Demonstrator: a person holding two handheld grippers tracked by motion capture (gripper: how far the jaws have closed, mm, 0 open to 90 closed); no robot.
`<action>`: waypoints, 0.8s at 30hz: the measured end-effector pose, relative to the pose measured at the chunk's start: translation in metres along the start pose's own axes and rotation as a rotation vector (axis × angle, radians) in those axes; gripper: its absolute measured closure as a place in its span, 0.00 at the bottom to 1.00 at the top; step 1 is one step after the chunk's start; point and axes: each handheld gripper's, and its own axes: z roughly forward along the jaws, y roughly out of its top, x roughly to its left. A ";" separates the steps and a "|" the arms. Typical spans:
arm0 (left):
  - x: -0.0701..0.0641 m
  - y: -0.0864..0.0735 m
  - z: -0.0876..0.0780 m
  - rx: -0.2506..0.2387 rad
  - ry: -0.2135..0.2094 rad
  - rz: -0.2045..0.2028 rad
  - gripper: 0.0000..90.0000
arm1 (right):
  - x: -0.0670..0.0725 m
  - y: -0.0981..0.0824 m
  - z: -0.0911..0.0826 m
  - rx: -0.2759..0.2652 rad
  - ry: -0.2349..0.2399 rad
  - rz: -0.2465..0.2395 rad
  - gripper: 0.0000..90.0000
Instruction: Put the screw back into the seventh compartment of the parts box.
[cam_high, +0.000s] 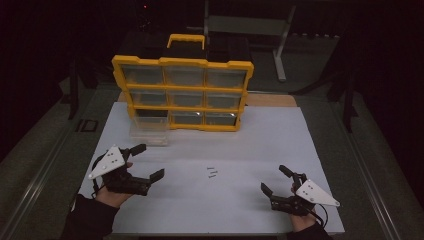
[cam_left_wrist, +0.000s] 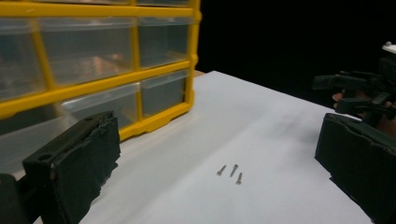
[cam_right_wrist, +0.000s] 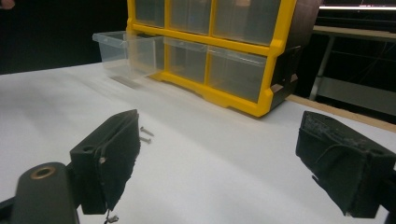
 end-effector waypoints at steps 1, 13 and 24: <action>0.000 0.003 0.003 0.005 -0.017 0.006 0.00 | 0.000 0.000 0.000 0.001 0.000 0.000 0.15; 0.000 0.025 0.048 0.063 -0.142 0.027 0.05 | 0.001 0.000 0.001 0.004 0.006 -0.006 0.15; -0.005 0.023 0.092 0.163 -0.202 0.040 0.10 | 0.002 0.000 0.001 0.007 0.017 -0.008 0.15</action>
